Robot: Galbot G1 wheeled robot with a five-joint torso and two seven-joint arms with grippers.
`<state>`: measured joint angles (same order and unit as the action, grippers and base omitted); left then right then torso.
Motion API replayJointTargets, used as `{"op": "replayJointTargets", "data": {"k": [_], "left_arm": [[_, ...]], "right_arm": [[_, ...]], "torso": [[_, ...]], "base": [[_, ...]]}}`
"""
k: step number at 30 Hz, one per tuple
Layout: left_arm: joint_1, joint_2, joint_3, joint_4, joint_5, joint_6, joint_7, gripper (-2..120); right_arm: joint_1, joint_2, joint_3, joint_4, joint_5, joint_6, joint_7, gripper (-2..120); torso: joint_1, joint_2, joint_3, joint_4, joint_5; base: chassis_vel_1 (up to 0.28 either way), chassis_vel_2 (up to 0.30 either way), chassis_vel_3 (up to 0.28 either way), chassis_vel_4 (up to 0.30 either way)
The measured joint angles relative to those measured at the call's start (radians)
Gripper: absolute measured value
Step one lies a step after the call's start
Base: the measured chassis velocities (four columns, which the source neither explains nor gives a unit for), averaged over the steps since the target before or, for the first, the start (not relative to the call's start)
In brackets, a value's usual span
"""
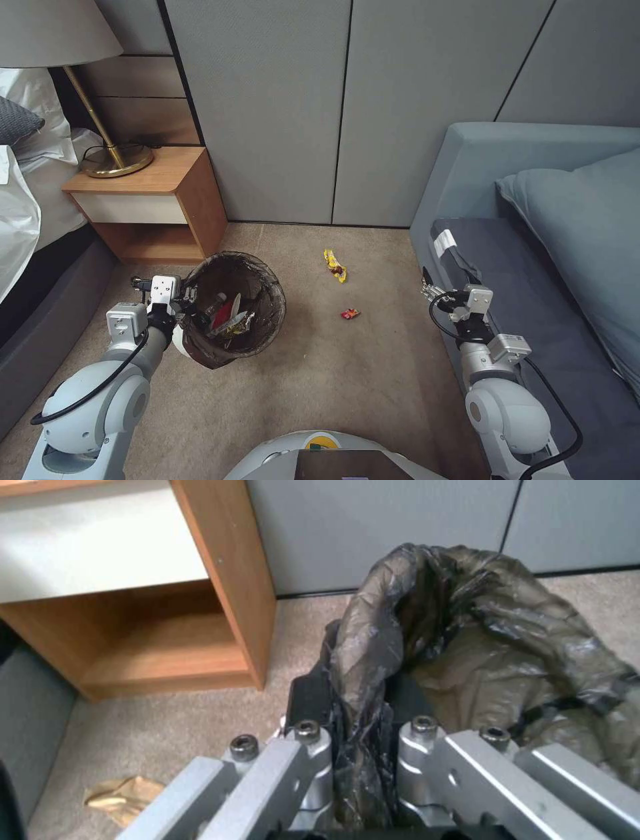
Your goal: Pick up the trash bin, then pick up the garbage from the floor and place it into the trash bin.
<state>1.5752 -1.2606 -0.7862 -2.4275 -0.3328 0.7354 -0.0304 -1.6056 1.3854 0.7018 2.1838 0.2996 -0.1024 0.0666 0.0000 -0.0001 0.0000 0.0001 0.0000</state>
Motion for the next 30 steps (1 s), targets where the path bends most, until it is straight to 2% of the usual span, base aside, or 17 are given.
{"op": "replayJointTargets", "data": {"k": [14, 16, 17, 19, 20, 23, 24, 25, 27, 30], "left_arm": [[-0.004, -0.001, 0.001, 0.011, 0.0, 0.0, -0.001, 7], [-0.006, -0.002, 0.001, 0.012, 0.001, 0.0, -0.001, 7], [-0.006, -0.002, 0.001, 0.012, 0.001, 0.0, -0.001, 7], [-0.005, -0.003, 0.001, 0.011, 0.002, 0.0, -0.001, 7], [-0.005, -0.003, 0.001, 0.011, 0.002, 0.0, -0.001, 7], [0.003, -0.007, 0.0, 0.004, 0.004, 0.0, -0.001, 7], [0.003, -0.007, 0.0, 0.004, 0.004, 0.0, -0.001, 7], [0.006, -0.009, -0.002, 0.003, 0.006, 0.0, -0.002, 7], [0.007, -0.009, -0.002, 0.002, 0.006, 0.0, -0.002, 7], [0.011, -0.009, -0.009, 0.001, 0.008, 0.0, -0.002, 7]], "right_arm": [[-0.002, -0.008, -0.023, 0.003, -0.037, -0.002, 0.0, 100], [0.021, -0.035, -0.056, 0.016, 0.008, -0.061, 0.047, 100], [0.021, -0.035, -0.056, 0.016, 0.008, -0.061, 0.047, 100], [0.054, -0.079, -0.088, 0.029, 0.079, -0.143, 0.086, 100], [0.054, -0.079, -0.088, 0.029, 0.079, -0.143, 0.086, 100], [0.121, -0.163, -0.144, 0.033, 0.2, -0.263, 0.138, 100], [0.121, -0.163, -0.144, 0.033, 0.2, -0.263, 0.138, 100], [0.158, -0.212, -0.175, 0.032, 0.267, -0.323, 0.176, 100], [0.178, -0.235, -0.19, 0.029, 0.299, -0.349, 0.191, 100], [0.265, -0.335, -0.272, -0.015, 0.394, -0.418, 0.224, 100]], "torso": [[0.0, 0.0, 0.0, -0.0005, -0.0001], [0.0, 0.0, 0.0, -0.0003, 0.0001], [0.0, 0.0, 0.0, -0.0003, 0.0001], [0.0, 0.0, 0.0, 0.0001, -0.0001], [0.0, 0.0, 0.0, 0.0001, -0.0001], [0.0, 0.0, 0.0, -0.0001, 0.0002], [0.0, 0.0, 0.0, -0.0001, 0.0002], [0.0, 0.0, 0.0, 0.0, 0.0002], [0.0, 0.0, 0.0, 0.0001, 0.0], [0.0, 0.0, 0.0, 0.0, 0.0001]], "base": [[-0.105, 0.098, 0.101, -0.104], [0.0, 0.0, 0.0, 0.0], [0.0, 0.0, 0.0, 0.0], [0.0, 0.0, 0.0, 0.0], [0.0, 0.0, 0.0, 0.0], [0.0, 0.0, 0.0, 0.0], [0.0, 0.0, 0.0, 0.0], [0.0, 0.0, 0.0, 0.0], [0.0, 0.0, 0.0, 0.0], [0.0, 0.0, 0.0, 0.0]]}}
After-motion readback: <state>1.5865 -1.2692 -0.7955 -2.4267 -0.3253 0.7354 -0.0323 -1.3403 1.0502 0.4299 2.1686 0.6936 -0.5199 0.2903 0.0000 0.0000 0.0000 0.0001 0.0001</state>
